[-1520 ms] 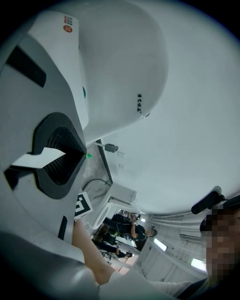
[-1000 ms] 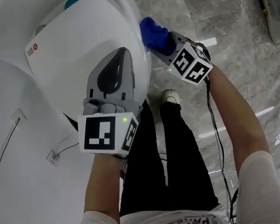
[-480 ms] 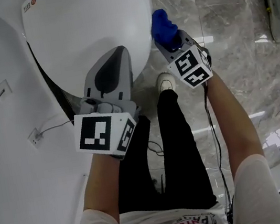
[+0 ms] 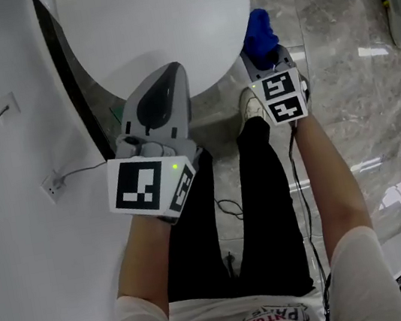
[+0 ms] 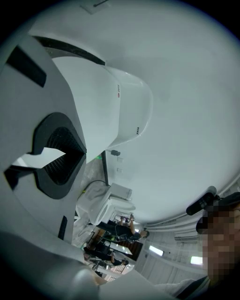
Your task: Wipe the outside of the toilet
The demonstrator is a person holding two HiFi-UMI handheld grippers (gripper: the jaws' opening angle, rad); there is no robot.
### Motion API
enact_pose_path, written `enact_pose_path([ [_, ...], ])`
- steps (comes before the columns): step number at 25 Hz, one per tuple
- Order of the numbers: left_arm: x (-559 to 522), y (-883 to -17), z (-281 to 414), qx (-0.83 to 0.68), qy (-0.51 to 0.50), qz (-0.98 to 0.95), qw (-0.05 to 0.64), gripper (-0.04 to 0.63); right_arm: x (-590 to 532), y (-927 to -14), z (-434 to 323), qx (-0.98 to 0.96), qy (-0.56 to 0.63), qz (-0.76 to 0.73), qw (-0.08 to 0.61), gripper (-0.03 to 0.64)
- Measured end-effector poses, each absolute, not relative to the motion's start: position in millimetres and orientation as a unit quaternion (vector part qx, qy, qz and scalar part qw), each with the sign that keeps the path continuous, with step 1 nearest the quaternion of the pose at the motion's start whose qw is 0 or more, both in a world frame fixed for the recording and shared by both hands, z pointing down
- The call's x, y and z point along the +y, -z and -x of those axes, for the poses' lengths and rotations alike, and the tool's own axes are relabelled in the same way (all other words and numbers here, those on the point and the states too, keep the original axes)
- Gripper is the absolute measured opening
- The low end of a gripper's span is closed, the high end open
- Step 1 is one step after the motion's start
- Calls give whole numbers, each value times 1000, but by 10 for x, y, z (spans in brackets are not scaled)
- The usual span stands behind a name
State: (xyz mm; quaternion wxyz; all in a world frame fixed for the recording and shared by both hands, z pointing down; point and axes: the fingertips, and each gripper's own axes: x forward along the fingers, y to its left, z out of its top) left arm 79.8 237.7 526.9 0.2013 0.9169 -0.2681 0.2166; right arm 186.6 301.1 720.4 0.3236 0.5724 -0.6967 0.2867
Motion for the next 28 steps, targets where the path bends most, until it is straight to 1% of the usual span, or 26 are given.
enact_pose_path([
  [6,2446,-5376,-241,-273,-209,-917,204,6,3268,-7201,-1444,-646,-318,-615,321,86],
  [19,2504,-5774,930,-308,-218,-898,227,6,3402,-7429,-670,-522,-404,-714,232,86],
  [28,2401,-5885,1585,-352,-216,-875,252,6,3314,-7443,-191,-463,-451,-738,195,86],
])
